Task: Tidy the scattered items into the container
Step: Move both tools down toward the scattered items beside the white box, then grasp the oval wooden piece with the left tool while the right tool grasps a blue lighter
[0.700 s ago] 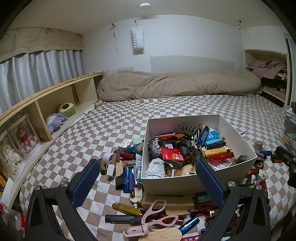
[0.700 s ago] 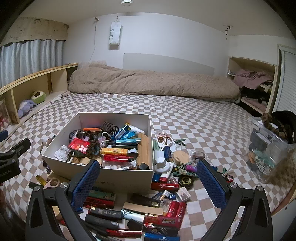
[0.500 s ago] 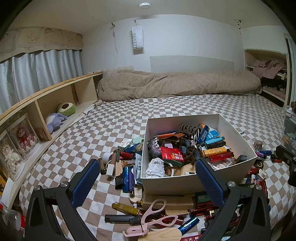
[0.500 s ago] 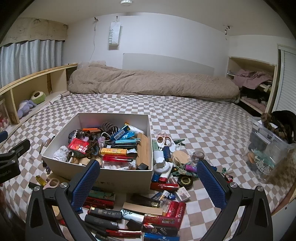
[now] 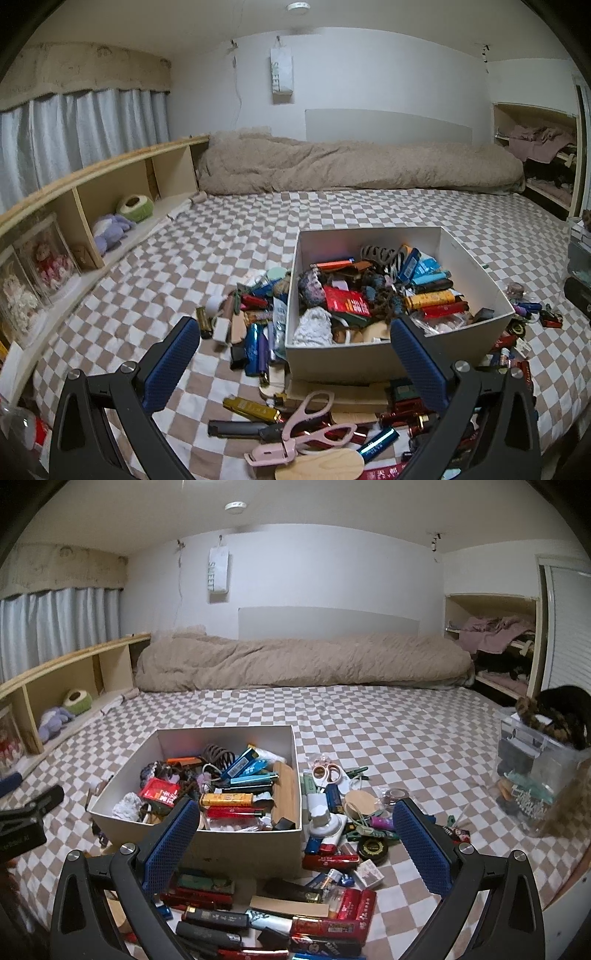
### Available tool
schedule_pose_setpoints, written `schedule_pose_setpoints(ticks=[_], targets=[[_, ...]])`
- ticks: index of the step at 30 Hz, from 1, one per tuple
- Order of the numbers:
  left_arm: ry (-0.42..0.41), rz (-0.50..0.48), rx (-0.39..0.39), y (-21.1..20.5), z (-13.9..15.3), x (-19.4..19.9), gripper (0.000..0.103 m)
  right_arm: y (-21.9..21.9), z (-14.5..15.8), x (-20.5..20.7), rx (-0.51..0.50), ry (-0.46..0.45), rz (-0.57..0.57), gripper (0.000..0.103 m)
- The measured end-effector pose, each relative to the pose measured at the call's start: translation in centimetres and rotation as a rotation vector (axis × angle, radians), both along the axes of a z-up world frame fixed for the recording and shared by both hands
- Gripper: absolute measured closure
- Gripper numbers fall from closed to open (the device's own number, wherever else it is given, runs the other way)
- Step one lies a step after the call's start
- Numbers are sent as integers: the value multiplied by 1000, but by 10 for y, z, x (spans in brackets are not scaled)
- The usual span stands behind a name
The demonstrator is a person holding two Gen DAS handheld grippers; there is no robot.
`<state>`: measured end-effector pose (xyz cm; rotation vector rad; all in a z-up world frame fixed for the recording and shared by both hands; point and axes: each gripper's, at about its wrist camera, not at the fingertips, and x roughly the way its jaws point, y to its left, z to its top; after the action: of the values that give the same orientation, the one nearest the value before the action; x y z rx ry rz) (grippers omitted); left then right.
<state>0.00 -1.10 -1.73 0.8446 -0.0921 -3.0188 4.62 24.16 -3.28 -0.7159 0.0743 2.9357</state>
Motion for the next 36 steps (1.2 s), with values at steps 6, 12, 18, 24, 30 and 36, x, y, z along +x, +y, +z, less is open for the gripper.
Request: schedule_pose_setpoints(ticks=[6, 12, 18, 24, 30, 36], targets=[[-56, 6, 19, -11, -25, 2, 0, 7, -18, 3, -26, 6, -34, 0], [-148, -4, 25, -17, -62, 9, 0, 10, -40, 7, 10, 6, -69, 0], [-259, -2, 15, -17, -97, 14, 0, 8, -72, 14, 5, -65, -69, 0], [-363, -6, 91, -17, -122, 15, 0, 1, -107, 27, 20, -154, -47, 0], [-441, 17, 158, -12, -139, 18, 0, 10, -118, 40, 19, -174, -75, 0], [-498, 23, 204, -2, -153, 14, 0, 27, -142, 55, -36, -231, -116, 0]])
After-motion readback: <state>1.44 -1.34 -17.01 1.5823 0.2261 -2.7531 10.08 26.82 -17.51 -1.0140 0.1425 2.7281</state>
